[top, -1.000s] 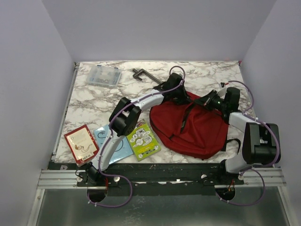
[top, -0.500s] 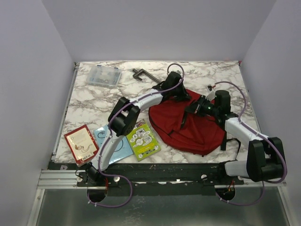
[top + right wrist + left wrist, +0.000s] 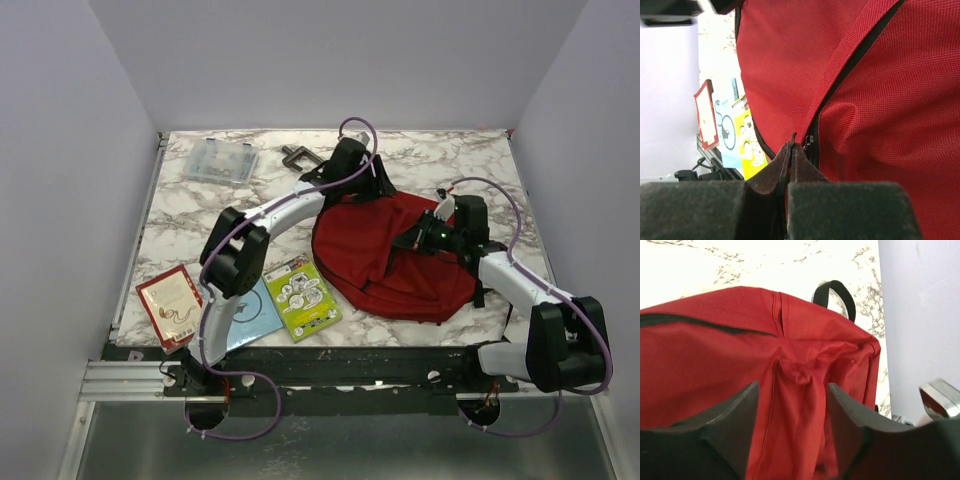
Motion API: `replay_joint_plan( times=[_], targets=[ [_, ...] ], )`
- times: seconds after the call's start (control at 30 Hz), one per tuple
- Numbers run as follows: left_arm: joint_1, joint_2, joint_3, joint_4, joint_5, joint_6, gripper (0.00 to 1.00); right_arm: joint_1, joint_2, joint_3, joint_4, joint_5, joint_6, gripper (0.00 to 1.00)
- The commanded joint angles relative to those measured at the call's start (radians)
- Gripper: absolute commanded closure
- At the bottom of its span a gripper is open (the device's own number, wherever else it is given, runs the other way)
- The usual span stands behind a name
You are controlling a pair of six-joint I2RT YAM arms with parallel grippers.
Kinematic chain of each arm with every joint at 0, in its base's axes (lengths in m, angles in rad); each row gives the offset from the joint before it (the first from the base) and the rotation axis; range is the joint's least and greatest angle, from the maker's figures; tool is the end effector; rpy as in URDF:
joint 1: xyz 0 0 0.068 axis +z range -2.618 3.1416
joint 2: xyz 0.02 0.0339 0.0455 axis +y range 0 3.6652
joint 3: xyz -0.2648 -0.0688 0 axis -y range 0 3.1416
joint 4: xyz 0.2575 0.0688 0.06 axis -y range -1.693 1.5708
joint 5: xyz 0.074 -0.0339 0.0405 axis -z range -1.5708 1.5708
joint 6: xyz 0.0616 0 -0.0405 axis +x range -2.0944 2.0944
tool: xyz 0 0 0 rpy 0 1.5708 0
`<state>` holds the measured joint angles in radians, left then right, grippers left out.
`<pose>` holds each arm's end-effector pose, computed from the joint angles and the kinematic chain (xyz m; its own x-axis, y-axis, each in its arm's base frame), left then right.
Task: Pack the student bag
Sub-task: Zip the student bag at the center of the board.
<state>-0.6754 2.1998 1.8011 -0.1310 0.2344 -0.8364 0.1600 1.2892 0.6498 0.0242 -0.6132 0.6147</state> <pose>0.4218 -0.3563 0.2153 -0.8317 -0.2587 -0.4912 0.2197 0.6592 -0.7192 0.2811 0.0813 0.1906 -0.8082 0.3473 -0.4756 -0.1569 0.6514 0.7423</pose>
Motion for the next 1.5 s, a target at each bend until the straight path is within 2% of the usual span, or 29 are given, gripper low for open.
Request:
replay_joint_plan(
  times=[0.0, 0.07, 0.2, 0.33, 0.5, 0.63, 0.8, 0.93, 1.03, 1.13, 1.23, 1.4, 1.47],
  targets=[
    [0.004, -0.182, -0.106, -0.086, -0.021, 0.117, 0.35, 0.01, 0.003, 0.014, -0.033, 0.0, -0.031, 0.99],
    [0.0, -0.22, -0.159, -0.098, -0.011, 0.107, 0.32, 0.01, 0.006, 0.006, 0.001, -0.009, -0.027, 1.0],
    [-0.024, -0.23, -0.219, -0.098, 0.051, 0.099, 0.32, 0.01, 0.015, 0.002, 0.012, -0.012, -0.033, 0.99],
    [-0.047, -0.142, -0.177, -0.091, 0.156, 0.077, 0.32, 0.01, 0.004, -0.002, 0.001, -0.013, -0.045, 0.99],
    [-0.064, -0.064, -0.112, -0.078, 0.184, 0.051, 0.38, 0.011, -0.038, -0.02, -0.023, 0.006, -0.062, 1.0],
    [-0.081, -0.029, -0.082, -0.071, 0.184, 0.042, 0.52, 0.012, -0.058, -0.028, -0.058, 0.028, -0.074, 1.0],
    [-0.065, 0.0, -0.052, -0.069, 0.16, 0.033, 0.84, 0.033, -0.061, -0.022, -0.092, 0.056, -0.089, 0.99],
    [-0.034, 0.006, 0.008, -0.072, 0.142, 0.056, 1.0, 0.071, -0.076, -0.03, -0.144, 0.088, -0.085, 0.99],
    [-0.008, 0.011, 0.055, -0.083, 0.127, 0.069, 1.0, 0.103, -0.118, -0.097, -0.129, 0.077, -0.029, 0.99],
    [0.006, 0.012, 0.092, -0.097, 0.125, 0.078, 1.0, 0.116, -0.193, -0.228, 0.035, -0.011, 0.121, 1.0],
    [0.006, 0.005, 0.106, -0.103, 0.132, 0.087, 1.0, 0.124, -0.263, -0.328, 0.091, 0.036, 0.18, 0.99],
    [0.006, -0.001, 0.097, -0.107, 0.165, 0.088, 1.0, 0.123, -0.215, -0.267, 0.018, 0.108, 0.127, 1.0],
    [0.007, -0.008, 0.092, -0.111, 0.171, 0.096, 1.0, 0.124, -0.182, -0.208, -0.06, 0.155, 0.081, 0.98]
  ],
)
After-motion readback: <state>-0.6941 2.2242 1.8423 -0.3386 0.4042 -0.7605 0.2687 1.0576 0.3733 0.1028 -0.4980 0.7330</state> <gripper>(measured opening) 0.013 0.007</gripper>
